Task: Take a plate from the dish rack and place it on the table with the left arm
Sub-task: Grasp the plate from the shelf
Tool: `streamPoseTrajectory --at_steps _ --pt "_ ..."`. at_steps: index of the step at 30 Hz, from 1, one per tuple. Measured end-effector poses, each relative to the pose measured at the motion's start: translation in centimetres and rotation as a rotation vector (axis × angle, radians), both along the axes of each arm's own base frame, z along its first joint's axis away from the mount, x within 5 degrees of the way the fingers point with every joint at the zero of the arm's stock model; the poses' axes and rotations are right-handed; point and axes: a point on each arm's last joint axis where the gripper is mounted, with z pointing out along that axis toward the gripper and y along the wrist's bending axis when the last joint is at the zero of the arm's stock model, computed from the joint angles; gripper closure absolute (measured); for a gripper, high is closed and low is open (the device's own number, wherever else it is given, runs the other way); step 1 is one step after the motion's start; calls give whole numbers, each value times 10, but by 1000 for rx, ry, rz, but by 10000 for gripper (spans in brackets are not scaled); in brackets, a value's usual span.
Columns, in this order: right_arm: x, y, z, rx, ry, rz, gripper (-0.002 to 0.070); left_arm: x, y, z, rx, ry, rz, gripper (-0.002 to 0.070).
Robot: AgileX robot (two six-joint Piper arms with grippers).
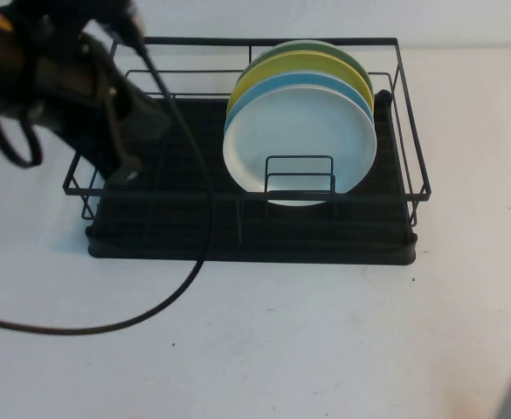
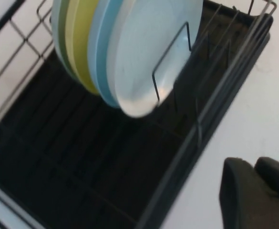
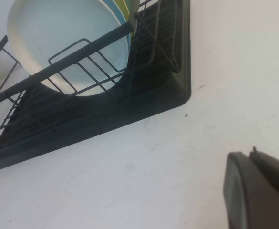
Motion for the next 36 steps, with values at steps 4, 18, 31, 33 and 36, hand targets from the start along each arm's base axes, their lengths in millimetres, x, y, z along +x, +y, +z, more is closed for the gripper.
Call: streamPoseTrajectory --at_steps 4,18,31,33,36 --pt "0 0 0 0 0 0 696 24 -34 -7 85 -37 -120 437" --pt "0 0 0 0 0 0 696 84 -109 -62 103 -251 -229 167" --pt "0 0 0 0 0 0 696 110 -123 -91 66 -316 -186 217" --pt "0 0 0 0 0 0 696 112 -125 -94 57 -317 -178 220" --pt "0 0 0 0 0 0 696 117 -127 -99 54 -328 -165 221"
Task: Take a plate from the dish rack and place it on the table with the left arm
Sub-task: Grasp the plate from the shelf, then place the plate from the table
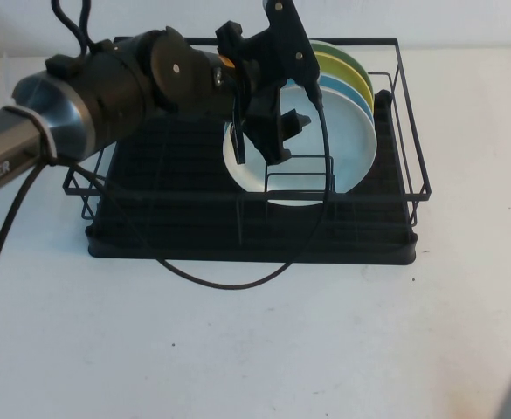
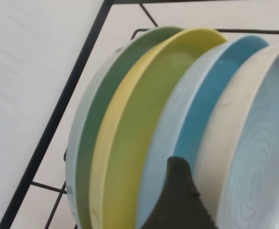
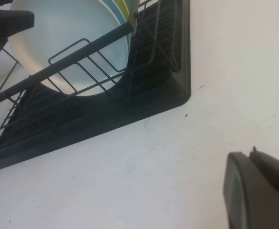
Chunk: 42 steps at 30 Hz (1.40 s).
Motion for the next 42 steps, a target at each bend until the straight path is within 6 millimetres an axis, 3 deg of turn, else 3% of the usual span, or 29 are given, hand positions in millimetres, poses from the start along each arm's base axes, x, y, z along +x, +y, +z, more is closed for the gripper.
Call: streamPoseTrajectory --at_steps 8,18,23,27,33,38,42 --pt "0 0 0 0 0 0 696 8 -3 -14 2 -2 18 285" --pt "0 0 0 0 0 0 696 12 -4 -15 -12 -31 36 594" --pt "0 0 0 0 0 0 696 9 -3 -9 4 -51 14 606" --pt "0 0 0 0 0 0 696 1 1 13 -8 -98 4 611" --pt "0 0 0 0 0 0 696 -26 18 73 -80 -221 6 619" --pt "0 0 0 0 0 0 696 -61 36 121 -139 -259 -12 619" --pt "0 0 0 0 0 0 696 -92 51 146 -256 -137 11 619"
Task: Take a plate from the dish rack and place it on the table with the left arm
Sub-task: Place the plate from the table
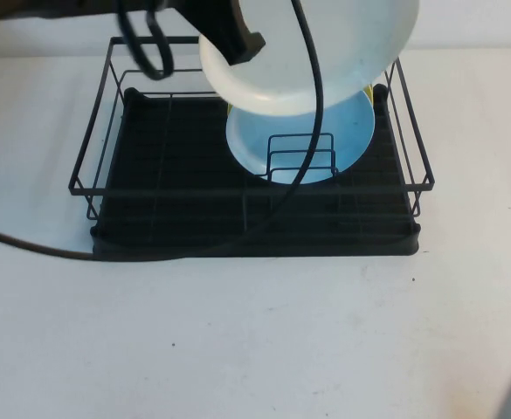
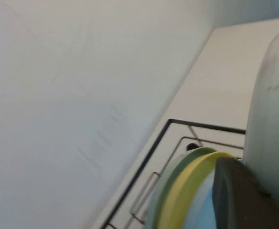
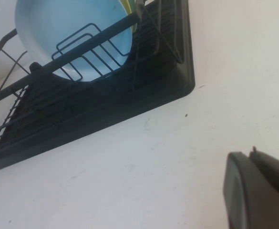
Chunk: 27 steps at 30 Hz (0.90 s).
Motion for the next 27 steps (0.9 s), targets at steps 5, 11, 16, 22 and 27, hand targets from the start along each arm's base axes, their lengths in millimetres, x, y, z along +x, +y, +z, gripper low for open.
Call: streamPoseTrajectory --at_steps 5,11,16,22,27 --pt "0 0 0 0 0 0 696 -26 22 9 -118 291 60 619" --pt "0 0 0 0 0 0 696 -31 55 -8 -105 665 188 619" --pt "0 0 0 0 0 0 696 -34 78 -29 -202 932 155 619" --pt "0 0 0 0 0 0 696 -48 91 -79 -396 1160 44 619" --pt "0 0 0 0 0 0 696 -62 91 -151 -522 1326 56 619"
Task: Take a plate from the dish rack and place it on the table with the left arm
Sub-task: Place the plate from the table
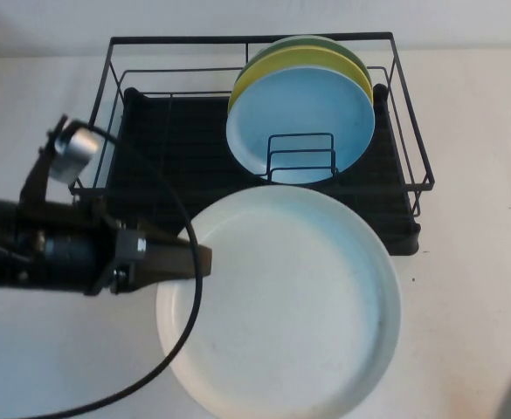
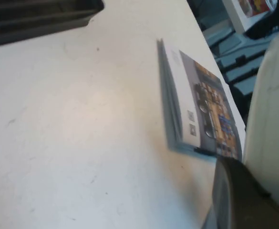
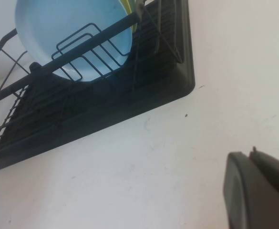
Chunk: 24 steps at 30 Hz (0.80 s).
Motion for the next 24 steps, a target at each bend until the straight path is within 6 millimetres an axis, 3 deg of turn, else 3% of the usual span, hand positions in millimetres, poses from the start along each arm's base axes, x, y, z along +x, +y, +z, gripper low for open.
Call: streamPoseTrajectory --at_steps 2,6,19,24 --pt "0 0 0 0 0 0 696 -2 3 -27 -1 29 97 619" --pt "0 0 0 0 0 0 696 4 11 -63 58 57 262 619" --pt "0 0 0 0 0 0 696 36 6 -136 72 191 266 619" --pt "0 0 0 0 0 0 696 43 8 -158 120 182 283 569"
